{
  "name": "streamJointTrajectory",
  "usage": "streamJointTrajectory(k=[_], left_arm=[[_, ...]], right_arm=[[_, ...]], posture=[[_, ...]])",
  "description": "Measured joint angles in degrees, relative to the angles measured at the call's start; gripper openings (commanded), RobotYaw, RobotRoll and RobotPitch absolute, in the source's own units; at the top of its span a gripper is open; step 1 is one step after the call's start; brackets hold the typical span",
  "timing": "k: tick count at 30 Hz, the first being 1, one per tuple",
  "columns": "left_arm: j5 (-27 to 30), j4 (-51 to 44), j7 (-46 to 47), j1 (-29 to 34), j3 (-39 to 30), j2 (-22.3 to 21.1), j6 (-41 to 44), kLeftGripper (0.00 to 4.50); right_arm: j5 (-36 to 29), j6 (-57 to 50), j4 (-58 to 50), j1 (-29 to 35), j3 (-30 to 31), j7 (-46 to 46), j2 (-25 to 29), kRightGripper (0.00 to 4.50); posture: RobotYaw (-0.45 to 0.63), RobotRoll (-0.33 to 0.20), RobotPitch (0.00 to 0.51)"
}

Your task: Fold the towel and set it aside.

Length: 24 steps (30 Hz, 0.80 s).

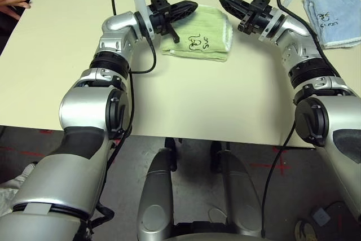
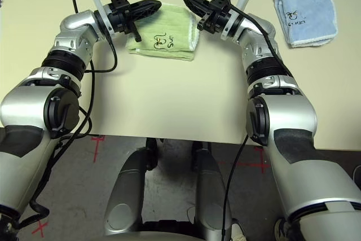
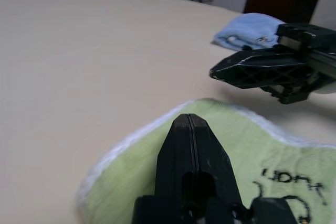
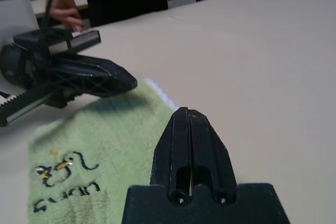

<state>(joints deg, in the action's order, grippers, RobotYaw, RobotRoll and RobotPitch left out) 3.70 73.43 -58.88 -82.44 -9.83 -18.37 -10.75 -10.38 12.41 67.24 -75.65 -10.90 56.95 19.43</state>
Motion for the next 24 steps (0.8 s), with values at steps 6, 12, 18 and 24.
streamJointTrajectory(k=[6,12,18,24], left_arm=[[-2.6,1.5,7.1,1.5,1.8,0.3,2.5,0.01],[-3.6,1.0,9.6,3.6,2.7,0.8,4.1,0.01],[-3.5,0.8,9.1,3.9,2.4,-0.7,4.4,0.01],[-0.4,1.0,1.1,2.6,-0.5,-2.2,5.6,0.01]], right_arm=[[2.2,0.1,1.6,0.0,1.5,-4.7,-2.3,0.00],[4.7,0.1,2.6,2.7,3.5,-8.7,-3.7,0.00],[5.4,-0.1,2.6,2.7,4.0,-8.6,-2.0,0.00],[2.1,-0.2,2.1,2.5,1.3,-2.7,0.2,0.00]], posture=[[0.03,0.000,0.472],[0.03,0.000,0.458],[0.03,0.000,0.450],[0.04,0.000,0.440]])
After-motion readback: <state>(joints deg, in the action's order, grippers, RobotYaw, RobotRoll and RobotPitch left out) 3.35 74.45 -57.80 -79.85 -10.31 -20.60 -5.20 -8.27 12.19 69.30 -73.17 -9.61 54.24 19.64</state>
